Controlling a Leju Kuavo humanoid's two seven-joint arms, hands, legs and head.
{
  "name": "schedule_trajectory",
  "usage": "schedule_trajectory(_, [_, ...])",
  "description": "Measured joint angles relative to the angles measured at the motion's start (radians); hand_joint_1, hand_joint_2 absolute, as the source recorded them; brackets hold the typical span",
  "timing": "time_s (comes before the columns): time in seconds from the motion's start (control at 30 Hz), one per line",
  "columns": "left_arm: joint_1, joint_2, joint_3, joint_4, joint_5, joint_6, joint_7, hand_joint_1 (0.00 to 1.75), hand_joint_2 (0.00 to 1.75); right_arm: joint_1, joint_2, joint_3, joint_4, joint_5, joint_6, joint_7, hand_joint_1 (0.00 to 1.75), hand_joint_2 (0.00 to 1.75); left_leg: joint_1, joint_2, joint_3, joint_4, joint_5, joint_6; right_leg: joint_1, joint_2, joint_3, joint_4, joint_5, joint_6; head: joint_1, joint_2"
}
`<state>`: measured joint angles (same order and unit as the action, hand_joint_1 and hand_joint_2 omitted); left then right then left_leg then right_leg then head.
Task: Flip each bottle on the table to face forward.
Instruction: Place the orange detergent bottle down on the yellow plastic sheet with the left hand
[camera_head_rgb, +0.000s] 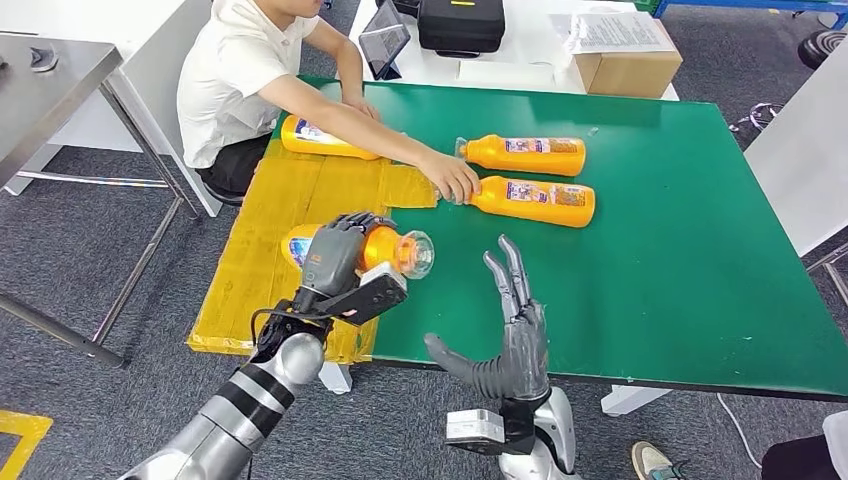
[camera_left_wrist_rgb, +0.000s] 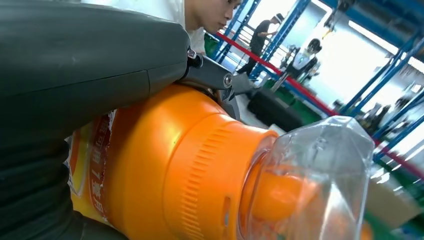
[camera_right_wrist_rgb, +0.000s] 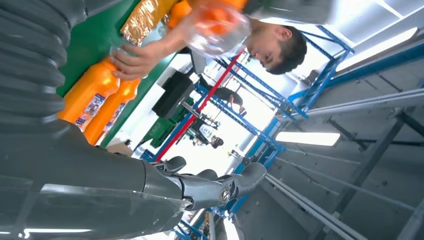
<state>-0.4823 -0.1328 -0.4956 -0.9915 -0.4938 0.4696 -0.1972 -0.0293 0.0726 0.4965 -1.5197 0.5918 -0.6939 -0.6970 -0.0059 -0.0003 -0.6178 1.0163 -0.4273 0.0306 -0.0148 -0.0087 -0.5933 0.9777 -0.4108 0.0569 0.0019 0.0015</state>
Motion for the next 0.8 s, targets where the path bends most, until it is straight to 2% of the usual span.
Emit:
schedule_trajectory(0.47, [-0.066, 0.007, -0.017, 0.111, -0.056, -0.025, 0.031, 1.75, 1.75, 0.002, 0.006, -0.017, -0.019, -0.001, 0.0, 0.0, 0.0, 1.75, 0.0, 0.0, 0.0, 0.0, 0.0, 0.0, 0.0, 0.0, 0.0, 0.0, 0.0, 0.0, 0.0, 0.0])
schedule_trajectory(0.53, [-0.079, 0.008, -0.02, 0.128, -0.102, -0.071, 0.068, 1.75, 1.75, 0.002, 0.006, -0.017, -0.02, -0.007, 0.0, 0.0, 0.0, 1.75, 0.0, 0.0, 0.0, 0.0, 0.0, 0.0, 0.0, 0.0, 0.0, 0.0, 0.0, 0.0, 0.0, 0.0])
schedule_trajectory(0.7, [-0.151, 0.011, -0.041, 0.238, -0.245, -0.251, 0.167, 1.75, 1.75, 0.002, 0.006, -0.017, -0.021, -0.026, 0.0, 0.0, 0.0, 1.75, 0.0, 0.0, 0.0, 0.0, 0.0, 0.0, 0.0, 0.0, 0.0, 0.0, 0.0, 0.0, 0.0, 0.0])
schedule_trajectory(0.8, [-0.196, 0.011, -0.047, 0.311, -0.289, -0.299, 0.196, 1.75, 1.75, 0.002, 0.006, -0.017, -0.021, -0.037, 0.0, 0.0, 0.0, 1.75, 0.0, 0.0, 0.0, 0.0, 0.001, -0.001, 0.0, 0.0, 0.0, 0.001, 0.0, 0.0, 0.0, 0.0])
